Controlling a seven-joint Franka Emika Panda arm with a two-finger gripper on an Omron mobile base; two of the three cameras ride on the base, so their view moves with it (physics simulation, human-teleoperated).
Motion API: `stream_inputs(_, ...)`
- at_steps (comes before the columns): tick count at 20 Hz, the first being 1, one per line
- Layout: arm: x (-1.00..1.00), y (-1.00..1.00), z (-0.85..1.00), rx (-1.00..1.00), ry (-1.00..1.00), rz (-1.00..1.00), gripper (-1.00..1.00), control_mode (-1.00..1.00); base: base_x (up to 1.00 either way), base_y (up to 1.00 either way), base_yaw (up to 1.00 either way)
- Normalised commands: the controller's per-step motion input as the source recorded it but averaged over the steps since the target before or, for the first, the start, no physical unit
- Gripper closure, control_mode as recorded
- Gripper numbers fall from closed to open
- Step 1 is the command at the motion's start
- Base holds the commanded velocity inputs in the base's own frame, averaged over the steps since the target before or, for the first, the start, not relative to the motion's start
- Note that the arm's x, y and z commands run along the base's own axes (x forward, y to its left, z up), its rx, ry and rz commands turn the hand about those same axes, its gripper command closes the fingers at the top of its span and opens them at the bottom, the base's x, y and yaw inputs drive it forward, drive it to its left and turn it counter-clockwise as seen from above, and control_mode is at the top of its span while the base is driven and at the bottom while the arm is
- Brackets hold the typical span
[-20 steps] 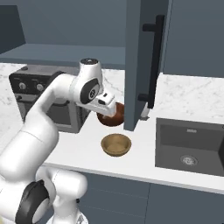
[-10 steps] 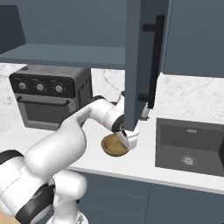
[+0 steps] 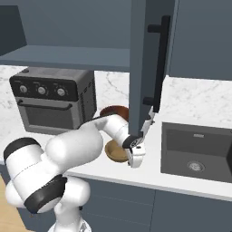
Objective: Pick up the bowls on the counter and stack them on top of one another in the open cabinet. Place the smaller bowl on top of the larger bowl.
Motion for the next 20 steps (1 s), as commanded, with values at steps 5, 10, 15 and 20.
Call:
stream_inputs(5, 0.43, 0.13, -0.33, -0.02, 0.03, 0.00, -1.00, -1.00, 0.00, 0.00, 0.00)
stream_inputs(10, 0.14, 0.00, -0.46, -0.04, 0.03, 0.00, -1.00, -1.00, 0.00, 0.00, 0.00)
stream_inputs(15, 0.15, 0.01, -0.43, -0.03, 0.01, 0.00, 1.00, -1.00, 0.00, 0.00, 0.00)
stream_inputs(20, 0.11, 0.00, -0.04, 0.00, 0.00, 0.00, 1.00, -1.00, 0.00, 0.00, 0.00)
